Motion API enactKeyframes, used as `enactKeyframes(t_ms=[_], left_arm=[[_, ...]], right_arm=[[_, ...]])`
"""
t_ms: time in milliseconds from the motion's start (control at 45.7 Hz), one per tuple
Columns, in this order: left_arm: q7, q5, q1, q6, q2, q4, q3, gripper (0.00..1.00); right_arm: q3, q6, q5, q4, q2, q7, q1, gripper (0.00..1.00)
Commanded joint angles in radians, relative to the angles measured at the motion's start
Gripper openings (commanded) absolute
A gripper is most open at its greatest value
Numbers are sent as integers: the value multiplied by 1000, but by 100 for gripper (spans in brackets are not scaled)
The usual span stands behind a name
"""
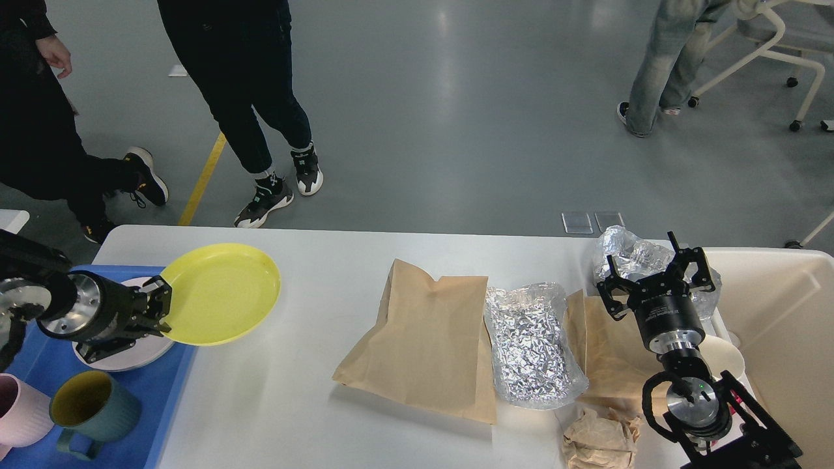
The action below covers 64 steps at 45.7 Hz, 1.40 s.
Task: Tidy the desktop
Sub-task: 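Lift the yellow plate and carry it over the blue tray, then lower the yellow plate onto the pink plate and release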
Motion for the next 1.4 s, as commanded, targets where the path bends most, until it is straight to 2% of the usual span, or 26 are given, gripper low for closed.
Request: enactKeyframes(t_ms=[0,131,285,504,613,832,1073,1380], left_arm=[[0,0,-192,-76,8,-63,104,0],[3,0,-402,-231,-11,-108,205,0],[0,-1,-553,-380,-86,-117,267,0],[2,-10,-564,-390,-112,-95,261,0],[2,-12,-538,-386,-95,-34,271,0],[8,-12,-262,-386,26,214,259,0],[9,-10,140,-371,149,480,87,0],[37,-12,468,-219,120,707,-97,0]], right_arm=[[0,0,0,0,0,0,0,100],[0,0,0,0,0,0,0,100],[0,-1,0,0,0,0,0,100],[0,0,0,0,0,0,0,100],[0,0,0,0,0,0,0,100],[0,0,0,0,0,0,0,100],[0,0,0,0,0,0,0,100],[0,0,0,0,0,0,0,100]])
